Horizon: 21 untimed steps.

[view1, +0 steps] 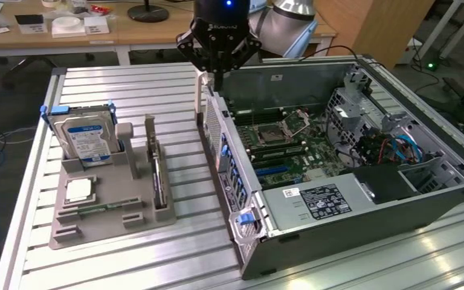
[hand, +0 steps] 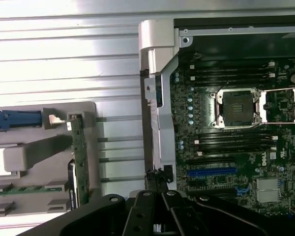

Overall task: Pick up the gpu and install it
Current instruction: 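Reach for the gpu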

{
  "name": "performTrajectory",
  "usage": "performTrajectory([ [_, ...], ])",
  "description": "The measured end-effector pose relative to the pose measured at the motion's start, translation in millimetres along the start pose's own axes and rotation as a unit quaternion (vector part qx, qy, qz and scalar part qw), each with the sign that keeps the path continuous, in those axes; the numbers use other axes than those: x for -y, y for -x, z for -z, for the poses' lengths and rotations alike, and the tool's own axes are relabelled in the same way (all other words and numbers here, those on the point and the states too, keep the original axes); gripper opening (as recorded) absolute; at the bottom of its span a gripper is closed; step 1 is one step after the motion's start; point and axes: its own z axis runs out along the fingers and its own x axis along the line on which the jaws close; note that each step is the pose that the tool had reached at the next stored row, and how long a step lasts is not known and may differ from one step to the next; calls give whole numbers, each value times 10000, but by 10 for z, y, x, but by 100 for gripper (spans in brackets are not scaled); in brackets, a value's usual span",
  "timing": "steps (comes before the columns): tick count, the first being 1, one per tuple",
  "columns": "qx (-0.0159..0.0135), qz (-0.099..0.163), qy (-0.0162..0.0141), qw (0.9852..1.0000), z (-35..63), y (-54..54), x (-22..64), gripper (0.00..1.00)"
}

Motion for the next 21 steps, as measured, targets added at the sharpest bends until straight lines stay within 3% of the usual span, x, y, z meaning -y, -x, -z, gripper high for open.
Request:
performTrajectory([
  [9, 0, 0, 0, 10000, 4, -207, 16, 11],
  [21, 0, 12, 1, 10000, 13, -562, 80, 11],
])
